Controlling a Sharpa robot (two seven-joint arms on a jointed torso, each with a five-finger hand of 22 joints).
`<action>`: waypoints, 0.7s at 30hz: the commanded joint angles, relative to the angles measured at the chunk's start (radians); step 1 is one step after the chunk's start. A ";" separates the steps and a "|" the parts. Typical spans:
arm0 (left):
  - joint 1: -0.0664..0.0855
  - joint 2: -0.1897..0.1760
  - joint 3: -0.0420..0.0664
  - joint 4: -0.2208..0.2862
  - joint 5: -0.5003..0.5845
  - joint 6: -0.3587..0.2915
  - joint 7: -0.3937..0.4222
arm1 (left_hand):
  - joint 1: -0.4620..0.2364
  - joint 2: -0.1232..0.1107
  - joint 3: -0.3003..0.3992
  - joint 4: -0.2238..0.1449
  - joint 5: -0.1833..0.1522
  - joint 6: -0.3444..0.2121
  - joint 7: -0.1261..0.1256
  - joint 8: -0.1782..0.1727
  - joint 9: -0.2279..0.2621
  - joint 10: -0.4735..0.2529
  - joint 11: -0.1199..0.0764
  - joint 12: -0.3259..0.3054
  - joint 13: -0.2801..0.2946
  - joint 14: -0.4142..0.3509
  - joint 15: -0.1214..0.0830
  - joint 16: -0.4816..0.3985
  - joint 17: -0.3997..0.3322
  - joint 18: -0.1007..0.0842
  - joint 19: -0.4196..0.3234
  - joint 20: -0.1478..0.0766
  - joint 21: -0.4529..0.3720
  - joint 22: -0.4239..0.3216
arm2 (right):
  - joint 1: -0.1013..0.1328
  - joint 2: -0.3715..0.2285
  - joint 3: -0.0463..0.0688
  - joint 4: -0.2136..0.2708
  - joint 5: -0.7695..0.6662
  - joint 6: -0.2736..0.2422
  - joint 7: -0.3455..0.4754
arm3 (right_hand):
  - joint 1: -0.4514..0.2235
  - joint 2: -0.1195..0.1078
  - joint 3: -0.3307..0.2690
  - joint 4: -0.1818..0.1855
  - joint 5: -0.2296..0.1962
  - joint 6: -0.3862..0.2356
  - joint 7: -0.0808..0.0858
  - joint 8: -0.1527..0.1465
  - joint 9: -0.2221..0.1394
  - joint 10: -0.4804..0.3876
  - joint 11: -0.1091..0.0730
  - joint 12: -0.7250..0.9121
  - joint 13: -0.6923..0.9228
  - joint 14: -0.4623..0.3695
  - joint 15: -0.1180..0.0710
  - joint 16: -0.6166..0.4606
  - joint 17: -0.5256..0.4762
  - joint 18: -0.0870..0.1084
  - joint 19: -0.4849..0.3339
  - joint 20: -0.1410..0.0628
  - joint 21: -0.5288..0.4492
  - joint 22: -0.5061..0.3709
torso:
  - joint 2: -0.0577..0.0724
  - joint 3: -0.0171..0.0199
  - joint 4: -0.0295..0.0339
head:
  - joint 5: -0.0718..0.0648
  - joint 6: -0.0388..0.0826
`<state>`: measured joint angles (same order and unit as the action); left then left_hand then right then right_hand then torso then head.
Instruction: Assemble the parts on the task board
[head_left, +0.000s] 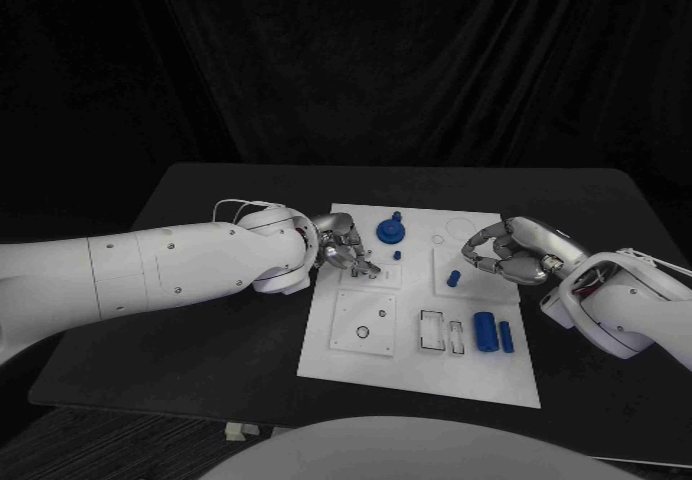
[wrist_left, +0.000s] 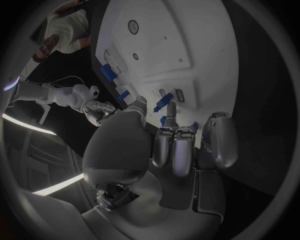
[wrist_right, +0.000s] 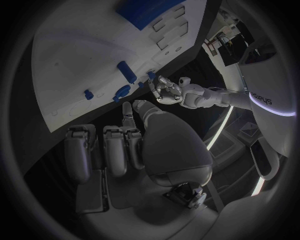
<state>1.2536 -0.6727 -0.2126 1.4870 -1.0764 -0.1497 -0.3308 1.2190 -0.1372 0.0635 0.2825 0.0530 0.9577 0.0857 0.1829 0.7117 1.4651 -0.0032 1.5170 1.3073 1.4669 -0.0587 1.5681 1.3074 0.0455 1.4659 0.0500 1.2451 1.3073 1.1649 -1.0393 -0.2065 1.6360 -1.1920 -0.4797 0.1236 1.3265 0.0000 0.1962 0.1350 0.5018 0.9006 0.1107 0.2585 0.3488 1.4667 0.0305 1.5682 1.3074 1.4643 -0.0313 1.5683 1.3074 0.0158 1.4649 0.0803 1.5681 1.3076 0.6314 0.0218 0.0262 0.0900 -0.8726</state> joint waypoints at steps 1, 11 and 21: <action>0.010 -0.004 0.001 0.011 0.003 -0.018 0.050 | 0.014 0.000 -0.007 -0.001 -0.003 -0.010 -0.002 0.005 0.003 0.060 0.009 0.000 0.217 0.104 0.007 0.003 0.263 0.015 0.011 0.006 -0.002 0.183 | -0.002 -0.001 0.000 0.001 -0.002 -0.001 -0.009 | 0.002 0.001 0.002 -0.004 0.005 -0.003 0.003 -0.004 -0.001 0.104 0.007 0.003 0.263 0.107 0.008 0.003 0.263 -0.014 0.101 0.007 -0.003 0.260 | 0.000 0.0002 0.0004 | -0.001 0.000; 0.051 -0.019 0.002 0.046 -0.139 0.041 0.007 | 0.046 -0.006 -0.020 0.005 -0.004 -0.046 0.005 0.013 0.013 0.052 0.014 -0.009 0.209 0.104 0.011 0.003 0.263 0.018 0.004 0.009 -0.020 0.179 | -0.002 -0.002 0.000 -0.002 -0.002 -0.001 -0.009 | 0.000 0.000 0.002 -0.004 0.005 -0.003 0.003 -0.003 -0.001 0.104 0.007 0.003 0.263 0.107 0.008 0.003 0.263 -0.014 0.101 0.007 -0.004 0.260 | -0.002 0.0005 -0.0005 | 0.000 0.000; 0.101 -0.018 0.002 0.072 -0.324 0.185 -0.061 | 0.048 -0.008 -0.025 0.008 -0.003 -0.089 0.013 0.038 0.035 0.039 0.020 -0.020 0.200 0.104 0.018 0.003 0.263 0.023 -0.011 0.015 -0.052 0.171 | -0.002 -0.004 0.000 -0.001 -0.002 -0.001 -0.008 | 0.000 0.000 0.002 -0.004 0.005 -0.003 0.003 -0.003 -0.001 0.104 0.007 0.003 0.263 0.107 0.008 0.003 0.263 -0.014 0.101 0.007 -0.004 0.260 | 0.000 0.0005 -0.0006 | -0.003 0.000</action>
<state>1.3483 -0.6921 -0.2120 1.5522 -1.2885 -0.0601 -0.3545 1.2594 -0.1404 0.0458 0.2896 0.0530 0.8711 0.0993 0.2170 0.7458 1.4648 0.0111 1.5016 1.3073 1.4634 -0.0479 1.5682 1.3073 0.0620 1.4568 0.0590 1.1959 1.3073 1.1647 -1.0416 -0.2065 1.6335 -1.1920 -0.4797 0.1236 1.3265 0.0000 0.1962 0.1351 0.5018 0.9006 0.1107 0.2585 0.3488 1.4667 0.0305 1.5681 1.3074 1.4643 -0.0313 1.5682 1.3073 0.0158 1.4649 0.0804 1.5681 1.3075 0.6304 0.0222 0.0255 0.0871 -0.8726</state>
